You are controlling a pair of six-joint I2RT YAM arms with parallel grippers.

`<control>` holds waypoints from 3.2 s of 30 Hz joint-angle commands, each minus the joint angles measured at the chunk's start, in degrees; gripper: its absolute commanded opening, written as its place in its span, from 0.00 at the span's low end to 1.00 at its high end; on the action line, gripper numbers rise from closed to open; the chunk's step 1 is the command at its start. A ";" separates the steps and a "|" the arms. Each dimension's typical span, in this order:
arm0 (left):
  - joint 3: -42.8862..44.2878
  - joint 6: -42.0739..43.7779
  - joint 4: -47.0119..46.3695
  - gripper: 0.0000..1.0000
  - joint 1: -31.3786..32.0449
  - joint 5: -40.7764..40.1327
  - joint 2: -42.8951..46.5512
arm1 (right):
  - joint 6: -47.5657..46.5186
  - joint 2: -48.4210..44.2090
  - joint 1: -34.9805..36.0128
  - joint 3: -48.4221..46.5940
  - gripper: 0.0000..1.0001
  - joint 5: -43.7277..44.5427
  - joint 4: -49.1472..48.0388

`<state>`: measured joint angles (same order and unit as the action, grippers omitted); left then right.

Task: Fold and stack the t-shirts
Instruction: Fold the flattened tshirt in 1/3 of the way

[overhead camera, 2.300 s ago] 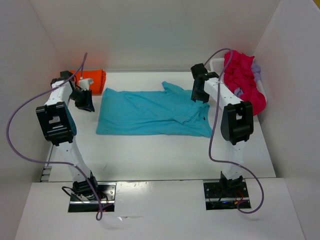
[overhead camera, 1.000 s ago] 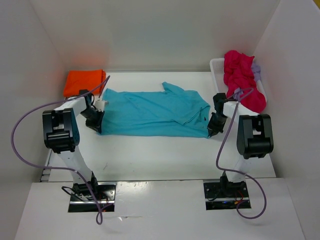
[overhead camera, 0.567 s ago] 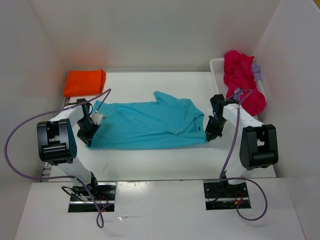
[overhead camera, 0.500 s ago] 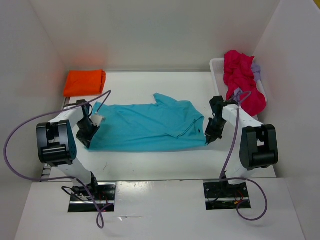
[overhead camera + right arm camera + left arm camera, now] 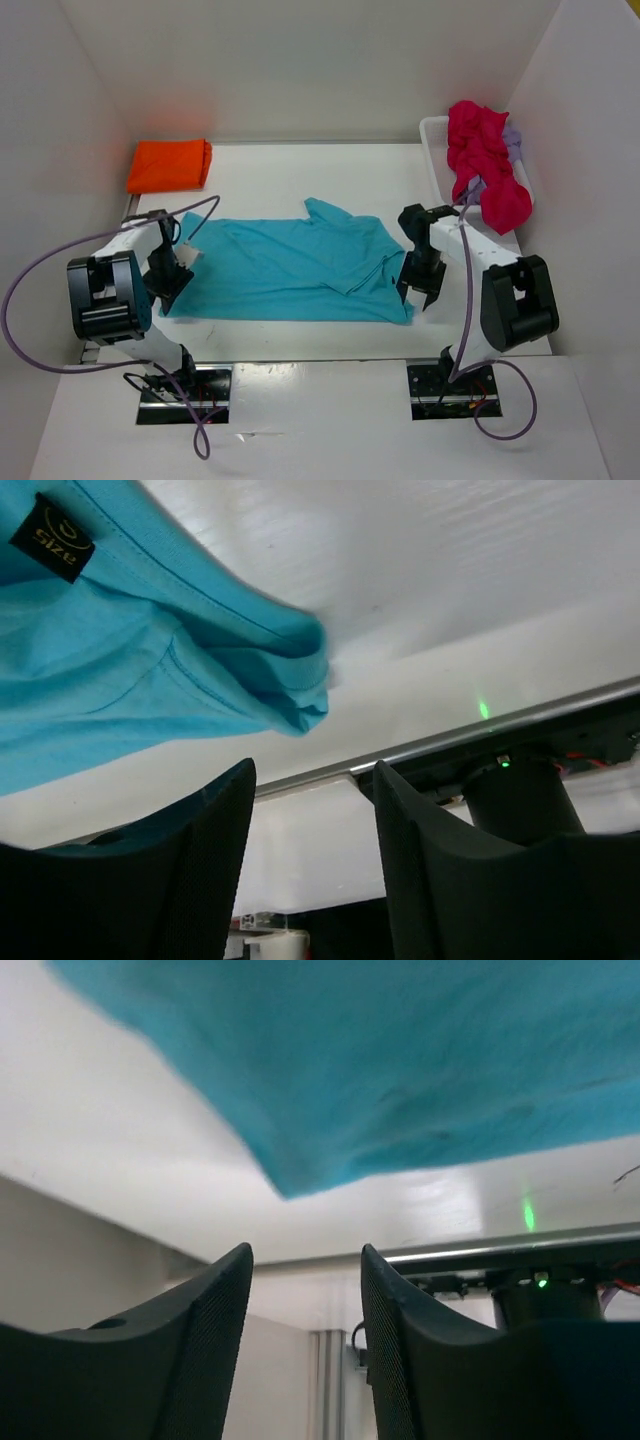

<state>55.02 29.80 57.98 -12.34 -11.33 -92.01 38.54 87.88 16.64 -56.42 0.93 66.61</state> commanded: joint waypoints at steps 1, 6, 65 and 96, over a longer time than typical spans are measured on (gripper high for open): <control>4.54 -0.79 3.99 0.55 -1.11 -4.83 4.29 | 1.97 -4.72 0.41 -6.05 0.58 4.51 5.45; 24.66 0.50 3.99 0.76 8.59 -1.70 6.05 | 5.39 -9.03 0.41 -10.12 0.45 -1.16 -3.56; 20.39 11.68 -35.21 0.03 68.50 18.20 -20.05 | 12.61 -0.51 -4.95 14.94 0.00 -3.83 -35.85; 29.70 -13.19 -29.42 0.64 51.10 21.45 -19.27 | 15.41 -11.03 -1.71 6.34 0.67 6.62 -21.91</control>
<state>81.69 18.41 25.58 39.27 9.08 -113.16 52.40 83.20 12.93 -45.08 -1.48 37.76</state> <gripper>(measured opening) 0.633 0.632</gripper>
